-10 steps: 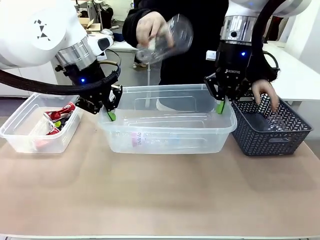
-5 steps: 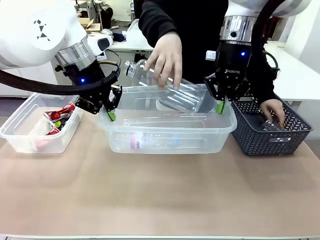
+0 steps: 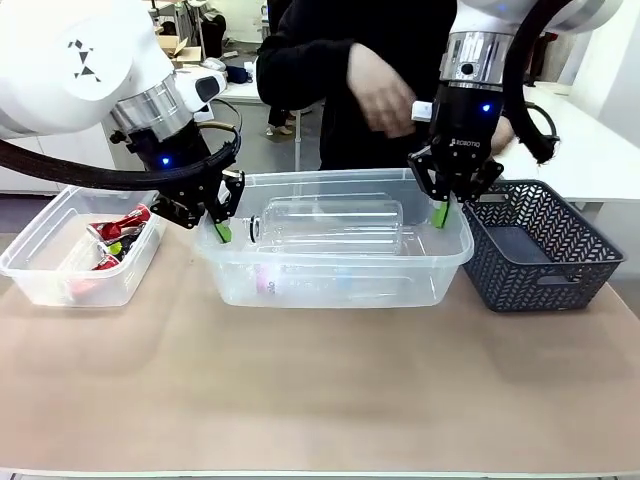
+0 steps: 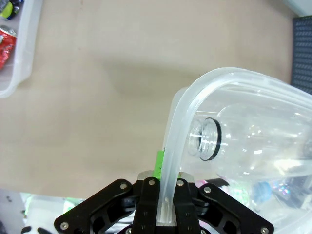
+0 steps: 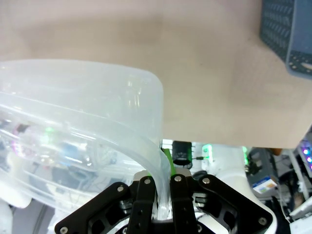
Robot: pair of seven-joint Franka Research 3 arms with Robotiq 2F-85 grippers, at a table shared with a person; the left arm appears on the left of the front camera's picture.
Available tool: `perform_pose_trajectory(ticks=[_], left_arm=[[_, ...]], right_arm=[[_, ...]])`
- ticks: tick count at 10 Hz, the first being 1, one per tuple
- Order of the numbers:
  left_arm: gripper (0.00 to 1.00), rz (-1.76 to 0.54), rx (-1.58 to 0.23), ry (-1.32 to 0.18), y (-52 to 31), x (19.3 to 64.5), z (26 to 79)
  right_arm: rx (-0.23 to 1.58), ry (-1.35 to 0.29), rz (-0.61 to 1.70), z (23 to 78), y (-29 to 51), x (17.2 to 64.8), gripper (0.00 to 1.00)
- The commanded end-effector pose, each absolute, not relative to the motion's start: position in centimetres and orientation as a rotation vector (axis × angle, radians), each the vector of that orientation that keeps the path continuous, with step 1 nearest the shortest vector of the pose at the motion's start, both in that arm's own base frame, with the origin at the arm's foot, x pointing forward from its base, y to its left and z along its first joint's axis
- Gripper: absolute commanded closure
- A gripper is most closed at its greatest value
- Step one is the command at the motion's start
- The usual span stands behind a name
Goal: Sort the waste into each basket.
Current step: Offer the picked Organizing box to the human.
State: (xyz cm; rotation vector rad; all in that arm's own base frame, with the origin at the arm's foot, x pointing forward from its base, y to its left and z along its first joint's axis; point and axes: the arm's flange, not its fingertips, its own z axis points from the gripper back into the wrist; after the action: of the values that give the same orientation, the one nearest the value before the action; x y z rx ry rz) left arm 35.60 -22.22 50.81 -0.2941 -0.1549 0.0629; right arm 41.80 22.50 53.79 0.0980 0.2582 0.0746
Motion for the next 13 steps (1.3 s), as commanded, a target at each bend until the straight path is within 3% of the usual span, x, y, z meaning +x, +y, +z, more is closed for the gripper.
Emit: perform_pose_trajectory(ticks=[1, 13], left_arm=[[1.00, 0.088, -0.300, -0.176, -21.33, 35.83, 51.06], [1.00, 0.088, -0.300, -0.176, -21.33, 35.83, 51.06]], right_arm=[[0.093, 0.263, 0.078, 53.91, 22.48, 41.60, 1.00], [0.093, 0.263, 0.078, 53.91, 22.48, 41.60, 1.00]])
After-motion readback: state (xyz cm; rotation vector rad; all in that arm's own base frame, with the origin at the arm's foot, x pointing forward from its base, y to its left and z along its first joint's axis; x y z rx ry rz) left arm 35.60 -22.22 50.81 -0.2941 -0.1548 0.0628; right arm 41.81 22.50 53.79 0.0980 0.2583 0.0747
